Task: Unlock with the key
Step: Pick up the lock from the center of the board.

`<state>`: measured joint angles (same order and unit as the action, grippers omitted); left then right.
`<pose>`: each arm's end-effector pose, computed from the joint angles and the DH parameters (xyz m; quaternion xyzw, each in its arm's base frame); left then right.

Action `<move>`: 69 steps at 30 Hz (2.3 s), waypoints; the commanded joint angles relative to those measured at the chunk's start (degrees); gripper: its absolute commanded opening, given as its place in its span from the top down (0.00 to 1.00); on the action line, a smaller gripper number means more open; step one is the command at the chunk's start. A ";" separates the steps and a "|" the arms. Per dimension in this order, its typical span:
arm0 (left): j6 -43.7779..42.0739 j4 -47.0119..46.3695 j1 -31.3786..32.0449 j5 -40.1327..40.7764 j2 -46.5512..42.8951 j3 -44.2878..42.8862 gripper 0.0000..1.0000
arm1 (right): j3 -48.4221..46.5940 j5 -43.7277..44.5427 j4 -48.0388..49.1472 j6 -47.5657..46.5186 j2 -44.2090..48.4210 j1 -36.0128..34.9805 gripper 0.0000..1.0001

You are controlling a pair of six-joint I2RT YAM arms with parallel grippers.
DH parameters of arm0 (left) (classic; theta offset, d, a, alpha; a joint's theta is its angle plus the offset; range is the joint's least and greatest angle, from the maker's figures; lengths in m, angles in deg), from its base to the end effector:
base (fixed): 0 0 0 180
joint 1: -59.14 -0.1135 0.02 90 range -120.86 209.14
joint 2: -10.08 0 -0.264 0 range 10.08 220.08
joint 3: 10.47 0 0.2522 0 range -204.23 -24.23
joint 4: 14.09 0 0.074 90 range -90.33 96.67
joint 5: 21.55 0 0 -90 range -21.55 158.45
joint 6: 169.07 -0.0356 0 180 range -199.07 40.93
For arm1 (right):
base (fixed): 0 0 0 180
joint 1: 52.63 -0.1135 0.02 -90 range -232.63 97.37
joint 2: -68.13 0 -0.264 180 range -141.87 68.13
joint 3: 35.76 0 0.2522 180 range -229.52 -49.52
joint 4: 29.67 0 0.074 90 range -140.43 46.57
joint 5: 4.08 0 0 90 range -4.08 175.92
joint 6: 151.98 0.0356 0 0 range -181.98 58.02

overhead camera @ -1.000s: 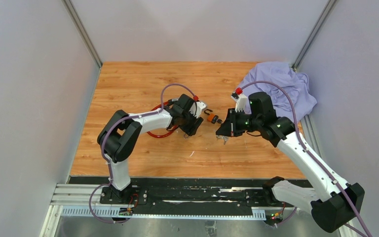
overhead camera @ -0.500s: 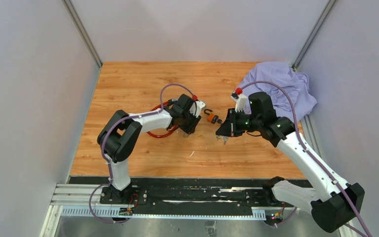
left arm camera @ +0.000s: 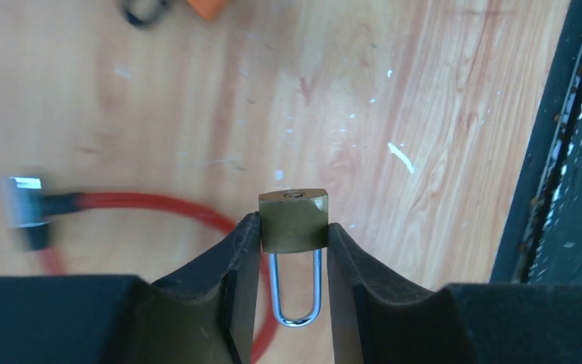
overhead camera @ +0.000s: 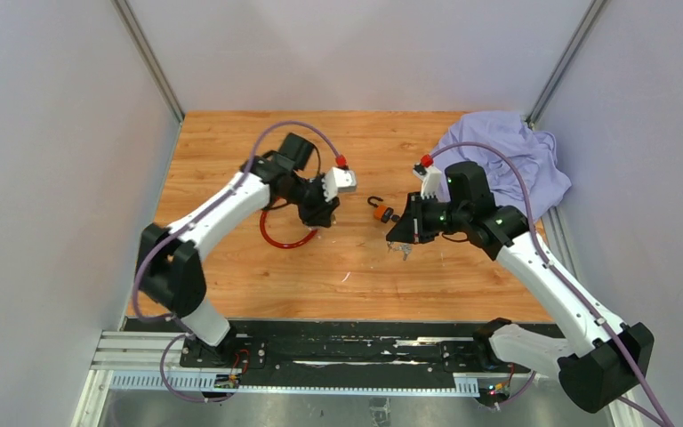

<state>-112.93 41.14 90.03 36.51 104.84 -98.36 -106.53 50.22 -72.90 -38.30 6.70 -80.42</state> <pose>0.2830 -0.1913 0.2543 0.5556 0.7525 -0.2609 0.2386 0.1920 0.1247 0.3289 -0.1742 0.8343 0.4381 0.2858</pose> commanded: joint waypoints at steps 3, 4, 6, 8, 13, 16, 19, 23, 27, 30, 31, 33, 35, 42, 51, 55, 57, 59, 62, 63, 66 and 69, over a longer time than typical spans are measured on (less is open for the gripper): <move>-31.00 21.66 -4.00 -5.95 -13.75 -10.02 0.85 | -5.49 -1.35 -0.24 -1.62 -2.28 -3.48 0.99; -34.06 22.38 -4.27 -6.58 -15.96 -9.86 0.86 | -6.16 -1.03 -0.30 -1.68 -2.62 -4.26 0.99; -43.37 23.43 -4.42 -9.32 -21.41 -7.64 0.87 | -7.46 -1.14 -0.29 -1.84 -3.21 -5.87 0.99; -51.78 23.38 -4.37 -13.70 -27.43 -4.63 0.88 | -8.49 -1.73 -0.35 -2.10 -3.51 -7.09 0.99; -56.93 23.38 -1.74 -19.41 -35.71 -2.13 0.90 | -8.55 -2.77 -0.34 -2.55 -1.37 -8.78 0.99; -62.57 23.39 0.74 -20.79 -40.36 0.32 0.91 | -8.08 -3.03 -0.64 -2.73 0.41 -9.35 0.99; -64.75 23.38 4.00 -19.88 -43.20 1.31 0.91 | -7.97 -3.36 -0.84 -2.68 1.51 -9.70 0.99; -66.57 23.39 5.52 -20.12 -45.03 1.36 0.92 | -8.88 -3.75 -0.91 -2.64 1.54 -10.53 0.99; -66.95 23.39 5.75 -20.26 -45.90 0.74 0.93 | -10.45 -3.77 -0.93 -2.72 0.79 -12.07 0.99; -66.68 23.38 5.76 -20.09 -46.59 0.91 0.93 | -12.07 -2.94 -1.62 -2.93 -0.13 -13.69 0.99; -66.53 23.39 5.77 -20.09 -46.82 1.04 0.93 | -12.60 -2.58 -1.97 -3.16 -0.35 -14.33 0.99; -65.81 23.37 5.77 -20.04 -47.06 1.15 0.93 | -13.61 -1.86 -2.54 -3.45 -0.83 -15.63 0.99; -65.59 23.39 5.76 -19.69 -47.35 1.63 0.94 | -14.30 -1.21 -3.06 -3.65 -1.21 -16.28 0.99; -56.33 23.38 5.77 -17.10 -45.00 1.66 0.94 | -14.94 0.63 -4.42 -4.68 -1.52 -17.11 0.99; -35.92 20.95 5.67 6.49 -26.49 6.40 0.96 | -13.36 9.66 -7.71 -7.31 0.73 -17.02 0.99; -36.33 14.65 5.66 8.55 -16.90 6.46 0.95 | -12.82 12.10 -8.01 -7.04 1.65 -17.03 1.00; -36.47 12.30 5.59 9.19 -10.98 4.25 0.94 | -12.97 12.62 -8.08 -6.68 1.96 -16.97 1.00; -38.43 12.04 5.50 8.84 -4.42 0.77 0.93 | -13.10 13.16 -8.06 -6.32 2.38 -16.99 0.99; -42.54 11.71 4.93 9.81 4.39 -4.03 0.93 | -13.47 13.99 -8.58 -5.93 3.07 -16.90 0.99; -44.17 11.47 4.48 10.40 6.24 -4.92 0.93 | -13.55 14.19 -8.80 -5.74 3.30 -16.94 0.99; -47.18 11.01 2.62 11.91 11.12 -7.10 0.93 | -13.61 15.00 -9.47 -5.54 4.36 -16.94 0.99; -51.19 10.62 0.13 13.22 13.40 -7.45 0.94 | -13.62 15.75 -10.11 -5.44 5.45 -16.90 0.99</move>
<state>-157.65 52.31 93.25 47.35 116.46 -103.91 -119.43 63.77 -81.64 -43.98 10.06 -96.48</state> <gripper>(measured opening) 0.372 0.006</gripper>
